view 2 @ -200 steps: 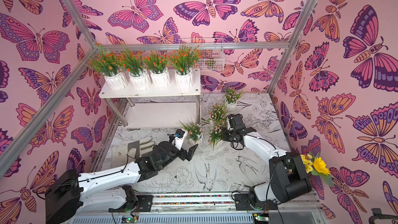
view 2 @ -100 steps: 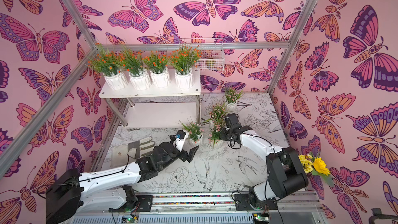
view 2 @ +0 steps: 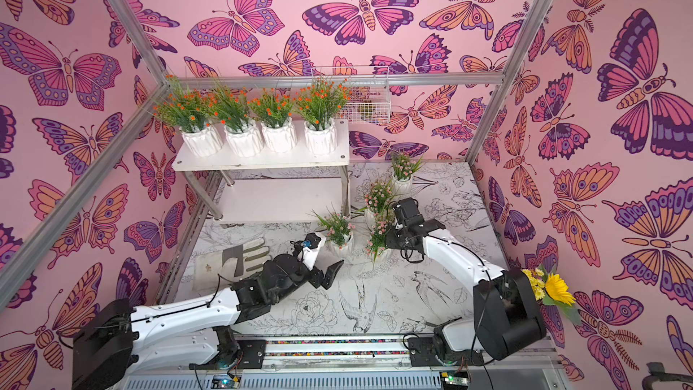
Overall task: Place the baby's breath potted plants on the rack by color
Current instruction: Pick up the baby's breath potted plant from the center of the board.
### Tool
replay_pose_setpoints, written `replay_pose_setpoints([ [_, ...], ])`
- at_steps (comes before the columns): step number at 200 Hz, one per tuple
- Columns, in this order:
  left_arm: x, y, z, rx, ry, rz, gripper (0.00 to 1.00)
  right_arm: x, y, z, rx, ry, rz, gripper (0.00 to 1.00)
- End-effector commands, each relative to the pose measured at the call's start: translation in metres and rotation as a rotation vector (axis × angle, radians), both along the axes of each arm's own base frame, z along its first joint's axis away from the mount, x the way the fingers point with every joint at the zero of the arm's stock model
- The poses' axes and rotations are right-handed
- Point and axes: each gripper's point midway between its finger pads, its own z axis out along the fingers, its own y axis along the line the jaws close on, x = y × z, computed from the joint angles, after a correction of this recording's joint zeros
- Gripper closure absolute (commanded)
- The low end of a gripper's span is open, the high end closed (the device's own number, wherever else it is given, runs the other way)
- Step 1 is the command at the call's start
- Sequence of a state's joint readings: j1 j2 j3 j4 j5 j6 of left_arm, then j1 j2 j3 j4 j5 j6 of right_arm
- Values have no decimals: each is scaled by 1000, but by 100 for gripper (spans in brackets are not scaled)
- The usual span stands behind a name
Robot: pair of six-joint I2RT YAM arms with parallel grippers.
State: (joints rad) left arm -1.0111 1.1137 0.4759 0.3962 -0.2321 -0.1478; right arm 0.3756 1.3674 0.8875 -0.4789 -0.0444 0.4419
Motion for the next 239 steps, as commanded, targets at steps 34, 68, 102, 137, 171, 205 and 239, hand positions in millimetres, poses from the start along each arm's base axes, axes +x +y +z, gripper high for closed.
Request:
replay_pose_setpoints([
  [34,-10,-4,-5,9,-16,-41,0,-22,12,56,86,-56,104,100],
  [68,-21,-15,-6,0,-34,-128,0,-38,25,80,133,-65,177,100],
  [102,-33,-28,-1,-7,-64,-198,0,-55,48,96,154,-68,271,100],
  [137,-39,-39,2,15,-97,-220,0,-66,68,108,169,-84,336,100],
  [171,-41,-47,8,8,-130,-217,0,-73,81,109,177,-83,380,100],
  [205,-36,-49,13,-1,-158,-171,0,-80,93,108,181,-78,419,100],
  [239,-31,-53,13,1,-170,-144,0,-86,104,106,198,-74,453,100],
])
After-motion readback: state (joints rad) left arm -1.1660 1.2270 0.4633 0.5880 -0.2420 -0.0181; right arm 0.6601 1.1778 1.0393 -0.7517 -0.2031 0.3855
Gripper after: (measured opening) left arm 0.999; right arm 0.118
